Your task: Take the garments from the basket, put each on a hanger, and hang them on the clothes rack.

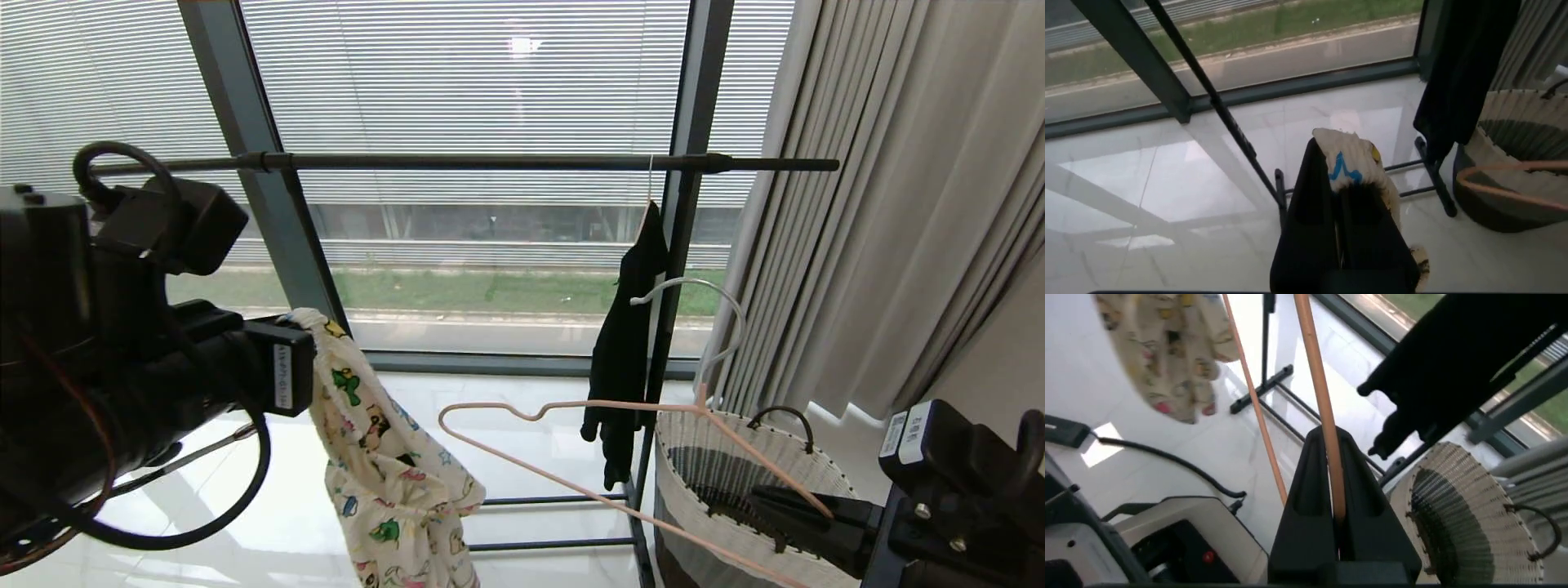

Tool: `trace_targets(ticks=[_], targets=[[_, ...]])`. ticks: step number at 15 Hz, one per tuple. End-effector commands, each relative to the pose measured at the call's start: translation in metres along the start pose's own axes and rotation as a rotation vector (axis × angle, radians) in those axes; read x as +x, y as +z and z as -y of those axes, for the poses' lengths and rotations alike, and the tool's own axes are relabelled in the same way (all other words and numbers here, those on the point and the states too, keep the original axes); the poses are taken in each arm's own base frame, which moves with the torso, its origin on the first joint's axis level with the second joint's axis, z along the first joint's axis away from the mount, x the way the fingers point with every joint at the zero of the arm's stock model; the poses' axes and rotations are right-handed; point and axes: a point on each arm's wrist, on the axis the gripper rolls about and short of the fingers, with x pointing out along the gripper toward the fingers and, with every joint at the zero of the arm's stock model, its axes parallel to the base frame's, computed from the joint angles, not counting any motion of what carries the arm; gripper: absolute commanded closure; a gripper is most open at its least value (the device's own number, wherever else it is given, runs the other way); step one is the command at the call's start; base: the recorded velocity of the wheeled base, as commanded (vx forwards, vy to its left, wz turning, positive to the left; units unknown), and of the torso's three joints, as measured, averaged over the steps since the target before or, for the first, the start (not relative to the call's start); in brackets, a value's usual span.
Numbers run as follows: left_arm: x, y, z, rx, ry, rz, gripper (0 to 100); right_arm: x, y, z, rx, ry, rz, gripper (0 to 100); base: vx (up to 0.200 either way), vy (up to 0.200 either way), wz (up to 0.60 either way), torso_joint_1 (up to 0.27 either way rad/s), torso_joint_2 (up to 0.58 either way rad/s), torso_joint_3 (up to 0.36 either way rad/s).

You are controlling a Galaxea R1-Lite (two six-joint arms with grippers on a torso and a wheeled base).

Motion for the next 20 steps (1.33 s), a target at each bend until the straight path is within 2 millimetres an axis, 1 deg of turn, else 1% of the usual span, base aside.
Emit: trace_targets(ticks=[1,2,4,8,11,14,16,20], targets=[[0.032,-0.001,0.019,-0.012,0.069,-0.027,100,0.000,0.005,-0.009,-0.017,0.051,0.018,100,0.000,0.000,0.00,0.000,0.00,0.000],[0.043,-0.002,0.023,-0.019,0.126,-0.016,100,0.000,0.009,-0.011,-0.019,0.064,0.035,100,0.000,0.000,0.00,0.000,0.00,0.000],[0.053,-0.004,0.029,-0.017,0.156,-0.015,100,0.002,0.011,-0.012,-0.019,0.067,0.044,100,0.000,0.000,0.00,0.000,0.00,0.000],[0.051,-0.005,0.036,-0.009,0.130,-0.013,100,0.014,0.012,-0.014,-0.011,0.063,0.058,100,0.000,0.000,0.00,0.000,0.00,0.000],[0.050,0.000,0.035,-0.018,0.131,0.002,100,0.034,0.010,-0.017,-0.001,0.059,0.056,100,0.000,0.000,0.00,0.000,0.00,0.000],[0.050,0.002,0.035,-0.021,0.136,0.007,100,0.048,0.009,-0.018,0.011,0.034,0.065,100,0.000,0.000,0.00,0.000,0.00,0.000],[0.050,0.002,0.034,-0.022,0.165,0.006,100,0.053,0.007,-0.018,0.030,0.001,0.061,100,0.000,0.000,0.00,0.000,0.00,0.000],[0.051,0.002,0.032,-0.024,0.196,0.005,100,0.054,0.010,-0.017,0.042,-0.017,0.071,100,0.000,0.000,0.00,0.000,0.00,0.000]])
